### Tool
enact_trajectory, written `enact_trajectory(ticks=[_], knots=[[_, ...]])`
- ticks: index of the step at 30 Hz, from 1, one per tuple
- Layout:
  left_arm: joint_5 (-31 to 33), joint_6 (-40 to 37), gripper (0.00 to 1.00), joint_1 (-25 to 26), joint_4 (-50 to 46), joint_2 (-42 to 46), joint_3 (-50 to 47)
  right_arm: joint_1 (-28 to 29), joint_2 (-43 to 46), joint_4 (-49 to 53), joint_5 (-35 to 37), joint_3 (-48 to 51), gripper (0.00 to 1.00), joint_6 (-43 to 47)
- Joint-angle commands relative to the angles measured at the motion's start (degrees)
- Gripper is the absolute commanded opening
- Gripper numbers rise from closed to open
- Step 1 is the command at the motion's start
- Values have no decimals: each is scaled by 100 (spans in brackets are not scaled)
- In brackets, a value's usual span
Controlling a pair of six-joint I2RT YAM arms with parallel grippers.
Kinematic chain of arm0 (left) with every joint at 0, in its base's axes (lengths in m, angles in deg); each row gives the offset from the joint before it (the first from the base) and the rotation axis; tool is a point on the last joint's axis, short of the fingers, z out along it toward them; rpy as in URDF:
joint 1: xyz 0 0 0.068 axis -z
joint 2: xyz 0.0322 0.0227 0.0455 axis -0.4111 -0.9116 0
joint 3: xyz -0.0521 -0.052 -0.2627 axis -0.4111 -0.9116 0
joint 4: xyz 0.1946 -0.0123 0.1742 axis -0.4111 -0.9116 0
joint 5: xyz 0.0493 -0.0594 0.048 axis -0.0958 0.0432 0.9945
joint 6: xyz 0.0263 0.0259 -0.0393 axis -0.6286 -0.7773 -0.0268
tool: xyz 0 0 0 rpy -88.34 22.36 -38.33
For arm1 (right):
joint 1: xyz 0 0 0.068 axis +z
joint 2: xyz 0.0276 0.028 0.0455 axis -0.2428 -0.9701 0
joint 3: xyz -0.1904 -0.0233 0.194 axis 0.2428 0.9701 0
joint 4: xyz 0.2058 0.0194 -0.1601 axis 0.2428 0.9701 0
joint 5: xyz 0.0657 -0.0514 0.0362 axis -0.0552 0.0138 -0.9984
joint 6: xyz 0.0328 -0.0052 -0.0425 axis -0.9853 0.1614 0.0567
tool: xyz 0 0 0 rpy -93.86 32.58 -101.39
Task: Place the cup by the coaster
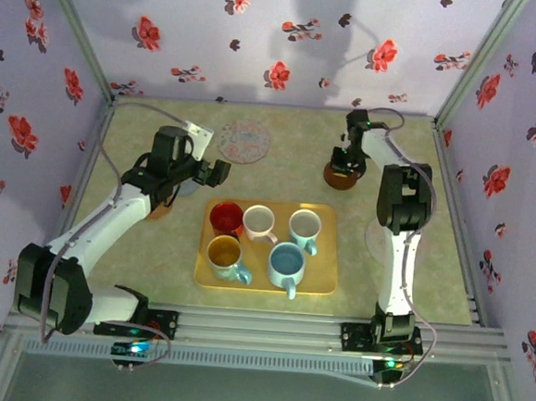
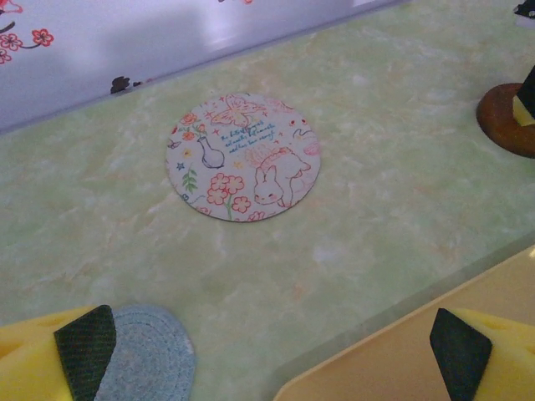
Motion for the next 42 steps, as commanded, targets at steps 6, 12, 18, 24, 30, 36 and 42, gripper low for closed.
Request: enact_trajectory(ticks=[6, 12, 18, 24, 30, 36, 42], knots=[[94, 193, 99, 37, -294, -183, 299, 291, -442, 305, -237, -276, 0, -177], [94, 237, 99, 42, -342, -287, 389, 394, -526, 373, -409, -414, 0, -156], [94, 314, 99, 37, -525, -424, 584, 405, -501, 420, -348, -478, 0, -158], [88, 369, 100, 37, -668, -561, 820, 395, -324, 532, -105, -575, 4, -87], [94, 579, 99, 45, -556, -570, 945, 394, 137, 456, -31, -549, 11, -44], [284, 747, 99, 45, -529, -624, 1130, 400, 936, 3, -58, -161, 23, -59], [376, 1023, 99, 49, -931, -952, 1719, 411, 2041, -709, 100, 738, 41, 11]])
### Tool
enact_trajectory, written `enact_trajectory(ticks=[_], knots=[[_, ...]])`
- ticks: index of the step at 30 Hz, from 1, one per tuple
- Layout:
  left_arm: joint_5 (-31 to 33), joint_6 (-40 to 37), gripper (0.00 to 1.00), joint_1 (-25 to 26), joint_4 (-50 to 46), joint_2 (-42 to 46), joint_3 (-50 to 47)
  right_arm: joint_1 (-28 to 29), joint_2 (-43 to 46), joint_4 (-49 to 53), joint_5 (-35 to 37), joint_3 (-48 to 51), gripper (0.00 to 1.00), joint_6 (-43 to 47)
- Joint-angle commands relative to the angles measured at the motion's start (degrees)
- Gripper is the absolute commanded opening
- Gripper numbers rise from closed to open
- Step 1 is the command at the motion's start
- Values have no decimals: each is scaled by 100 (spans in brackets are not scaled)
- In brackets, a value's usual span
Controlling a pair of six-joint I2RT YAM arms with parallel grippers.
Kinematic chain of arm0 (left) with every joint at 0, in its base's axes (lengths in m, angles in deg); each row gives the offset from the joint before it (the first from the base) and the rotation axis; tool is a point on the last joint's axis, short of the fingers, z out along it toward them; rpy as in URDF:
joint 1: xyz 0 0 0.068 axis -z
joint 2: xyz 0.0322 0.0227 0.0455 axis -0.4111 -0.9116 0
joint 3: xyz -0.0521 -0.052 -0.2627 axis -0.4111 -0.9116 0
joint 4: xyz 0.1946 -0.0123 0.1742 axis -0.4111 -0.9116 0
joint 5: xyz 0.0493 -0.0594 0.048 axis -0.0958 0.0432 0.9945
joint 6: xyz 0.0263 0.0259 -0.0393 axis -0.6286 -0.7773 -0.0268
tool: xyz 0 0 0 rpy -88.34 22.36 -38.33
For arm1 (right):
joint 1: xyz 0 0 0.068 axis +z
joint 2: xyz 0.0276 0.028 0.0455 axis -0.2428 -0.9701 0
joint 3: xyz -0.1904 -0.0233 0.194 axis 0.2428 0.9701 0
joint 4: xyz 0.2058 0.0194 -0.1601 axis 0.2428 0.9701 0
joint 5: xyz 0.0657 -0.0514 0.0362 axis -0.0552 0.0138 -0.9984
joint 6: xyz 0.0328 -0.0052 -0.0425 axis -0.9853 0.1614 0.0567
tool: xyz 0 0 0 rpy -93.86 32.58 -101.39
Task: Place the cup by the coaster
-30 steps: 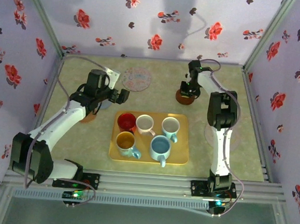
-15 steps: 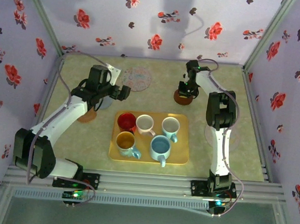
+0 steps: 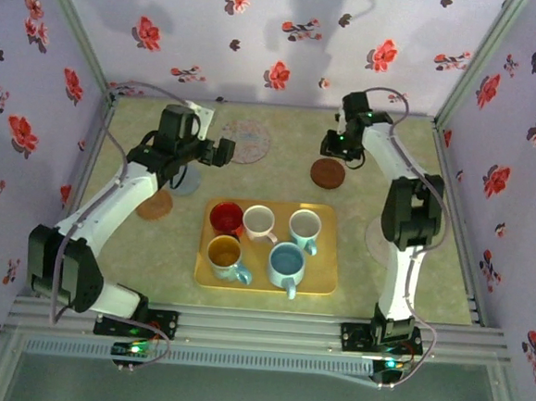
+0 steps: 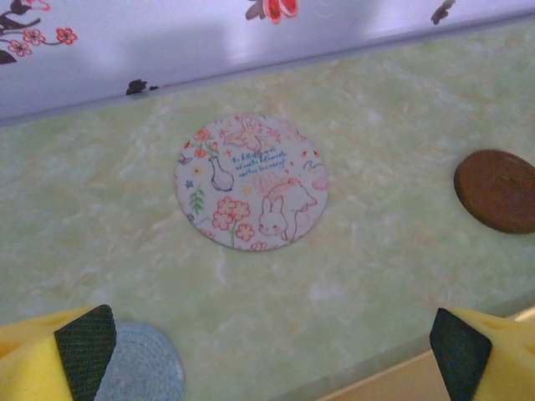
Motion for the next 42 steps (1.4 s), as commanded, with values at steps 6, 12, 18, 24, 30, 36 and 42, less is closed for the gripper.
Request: enact_trajectory(ticks=[6, 12, 18, 24, 30, 36, 42], knots=[[167, 414, 99, 156, -1232, -828, 1510, 42, 1657, -1284, 254, 1631, 58, 229], [205, 414, 99, 244, -2115, -1659, 2388, 99, 2683, -2212, 488, 2935, 83, 161], [250, 419, 99, 275, -2607, -2419, 3003, 200, 3485, -2671, 529, 3844, 100, 50], [475, 260, 99, 344, -3328, -3402, 3948, 324, 4273, -3391, 418, 4871, 100, 5], [594, -139, 99, 476, -3861, -4319, 4719, 432, 5085, -4335, 480, 5877, 100, -66], [589, -410, 99, 616, -3958, -4982, 5279, 468, 5514, -4598, 679, 6351, 100, -95], [711, -695, 100, 716, -3988, -5517, 5685, 479, 5550, -4502, 758, 6347, 100, -125]])
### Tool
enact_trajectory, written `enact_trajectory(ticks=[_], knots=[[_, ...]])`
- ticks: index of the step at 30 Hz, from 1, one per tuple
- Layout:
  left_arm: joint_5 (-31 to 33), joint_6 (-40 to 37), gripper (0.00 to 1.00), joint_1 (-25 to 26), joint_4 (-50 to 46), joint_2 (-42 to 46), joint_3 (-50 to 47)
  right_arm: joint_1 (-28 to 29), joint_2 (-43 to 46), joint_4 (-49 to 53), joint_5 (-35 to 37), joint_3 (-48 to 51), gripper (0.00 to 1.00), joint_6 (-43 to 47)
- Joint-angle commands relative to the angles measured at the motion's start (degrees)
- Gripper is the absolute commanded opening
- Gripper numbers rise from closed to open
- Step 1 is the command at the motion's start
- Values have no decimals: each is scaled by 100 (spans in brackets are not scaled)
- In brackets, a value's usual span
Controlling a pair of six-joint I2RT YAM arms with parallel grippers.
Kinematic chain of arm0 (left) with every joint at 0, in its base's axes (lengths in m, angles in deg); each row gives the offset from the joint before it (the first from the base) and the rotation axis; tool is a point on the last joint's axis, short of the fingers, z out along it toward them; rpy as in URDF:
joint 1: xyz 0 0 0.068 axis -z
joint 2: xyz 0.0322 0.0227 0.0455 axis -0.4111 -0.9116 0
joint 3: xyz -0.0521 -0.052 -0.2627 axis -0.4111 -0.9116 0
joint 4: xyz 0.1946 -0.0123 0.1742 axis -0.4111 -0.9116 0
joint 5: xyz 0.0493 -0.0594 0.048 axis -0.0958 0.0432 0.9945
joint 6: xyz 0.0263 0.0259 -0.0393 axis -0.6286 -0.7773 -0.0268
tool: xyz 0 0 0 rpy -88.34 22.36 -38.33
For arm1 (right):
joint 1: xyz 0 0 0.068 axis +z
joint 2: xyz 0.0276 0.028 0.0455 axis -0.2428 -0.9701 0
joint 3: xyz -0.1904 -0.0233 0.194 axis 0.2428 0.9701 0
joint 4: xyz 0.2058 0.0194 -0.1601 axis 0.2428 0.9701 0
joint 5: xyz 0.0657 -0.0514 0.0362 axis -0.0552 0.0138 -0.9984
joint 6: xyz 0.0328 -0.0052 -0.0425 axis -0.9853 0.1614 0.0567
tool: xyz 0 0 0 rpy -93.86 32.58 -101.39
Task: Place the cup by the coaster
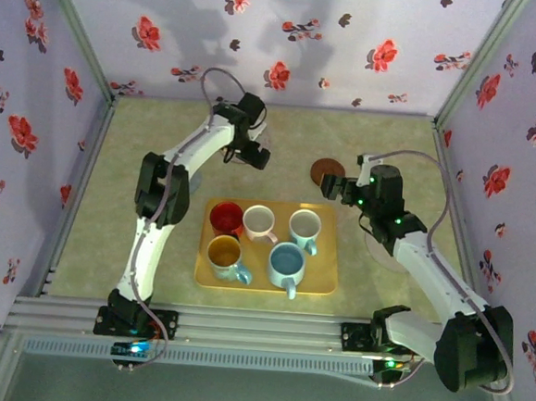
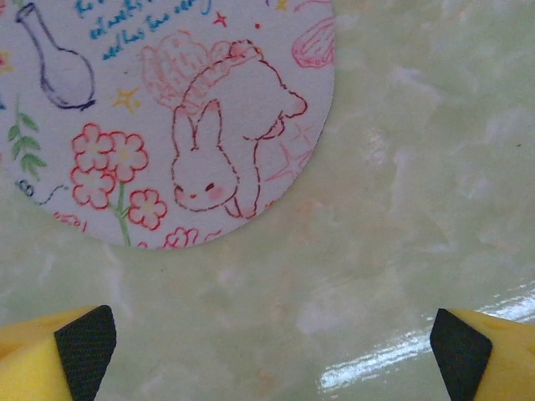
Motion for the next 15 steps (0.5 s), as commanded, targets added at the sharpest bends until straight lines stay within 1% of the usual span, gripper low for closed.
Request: enact_trajectory(ticks=[1, 10, 15], knots=[[192, -326, 99, 64, -195, -297, 340, 49, 104, -188, 199, 59, 100, -79], [281, -495, 99, 85, -296, -990, 995, 48, -60, -201, 333, -67, 100, -31], [263, -546, 100, 57, -550, -1408, 1513, 54, -260, -193, 297, -199, 100, -48]])
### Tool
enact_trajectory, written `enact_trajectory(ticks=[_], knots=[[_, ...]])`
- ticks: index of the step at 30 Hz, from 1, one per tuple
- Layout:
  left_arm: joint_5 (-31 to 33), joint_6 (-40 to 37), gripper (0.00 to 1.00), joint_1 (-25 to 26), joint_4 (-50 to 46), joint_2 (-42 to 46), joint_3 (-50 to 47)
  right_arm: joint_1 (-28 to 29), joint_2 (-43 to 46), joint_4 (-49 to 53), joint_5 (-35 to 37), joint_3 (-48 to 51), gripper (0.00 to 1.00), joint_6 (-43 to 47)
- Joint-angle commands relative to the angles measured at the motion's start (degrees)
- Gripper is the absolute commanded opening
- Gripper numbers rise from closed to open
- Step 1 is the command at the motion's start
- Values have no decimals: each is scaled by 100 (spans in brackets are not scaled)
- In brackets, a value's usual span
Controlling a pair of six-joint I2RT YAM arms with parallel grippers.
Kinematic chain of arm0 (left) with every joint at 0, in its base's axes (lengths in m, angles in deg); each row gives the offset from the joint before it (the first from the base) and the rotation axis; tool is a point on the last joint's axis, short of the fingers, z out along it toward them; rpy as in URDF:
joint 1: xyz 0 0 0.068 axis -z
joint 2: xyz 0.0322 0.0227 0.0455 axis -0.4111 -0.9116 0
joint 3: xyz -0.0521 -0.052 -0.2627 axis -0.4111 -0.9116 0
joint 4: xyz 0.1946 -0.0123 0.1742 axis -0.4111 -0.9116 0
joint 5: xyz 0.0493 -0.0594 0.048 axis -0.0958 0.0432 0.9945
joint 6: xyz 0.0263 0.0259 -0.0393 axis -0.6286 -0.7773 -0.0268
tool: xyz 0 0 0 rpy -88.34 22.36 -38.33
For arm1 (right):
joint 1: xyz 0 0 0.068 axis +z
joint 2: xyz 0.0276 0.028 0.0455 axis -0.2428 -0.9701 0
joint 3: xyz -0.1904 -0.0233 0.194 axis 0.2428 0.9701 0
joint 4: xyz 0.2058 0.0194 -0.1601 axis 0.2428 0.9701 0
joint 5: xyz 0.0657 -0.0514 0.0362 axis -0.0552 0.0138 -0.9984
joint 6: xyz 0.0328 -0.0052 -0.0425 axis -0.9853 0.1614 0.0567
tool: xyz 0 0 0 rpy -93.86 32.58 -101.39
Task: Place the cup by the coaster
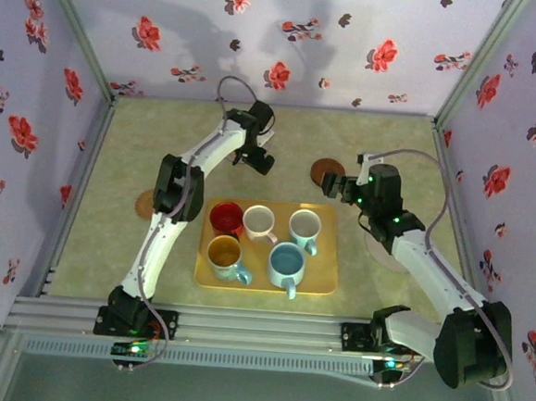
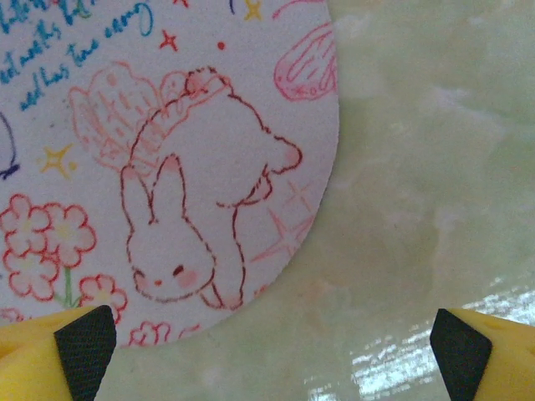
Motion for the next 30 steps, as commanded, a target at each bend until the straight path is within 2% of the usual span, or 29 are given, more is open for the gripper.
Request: enact_trajectory(ticks=[1, 10, 16, 20, 26, 30], knots=[[58, -154, 99, -7, -368, -285, 387, 42, -143, -75, 92, -219, 100, -37], [7, -22, 91, -227, -326, -498, 459, 42, -354, -67, 147, -292, 100, -96], [-79, 26, 80, -373, -326, -666, 554, 46, -570, -161, 199, -361, 100, -211], [-131, 109, 66, -470, -291, -766, 675, 43, -603, -179, 216, -369, 100, -303], [-162, 201, 62, -597, -199, -854, 698, 42, -584, -154, 300, -456, 100, -267], [-167, 350, 49, -666, -168, -892, 690, 44, -570, -104, 311, -469, 100, -279]])
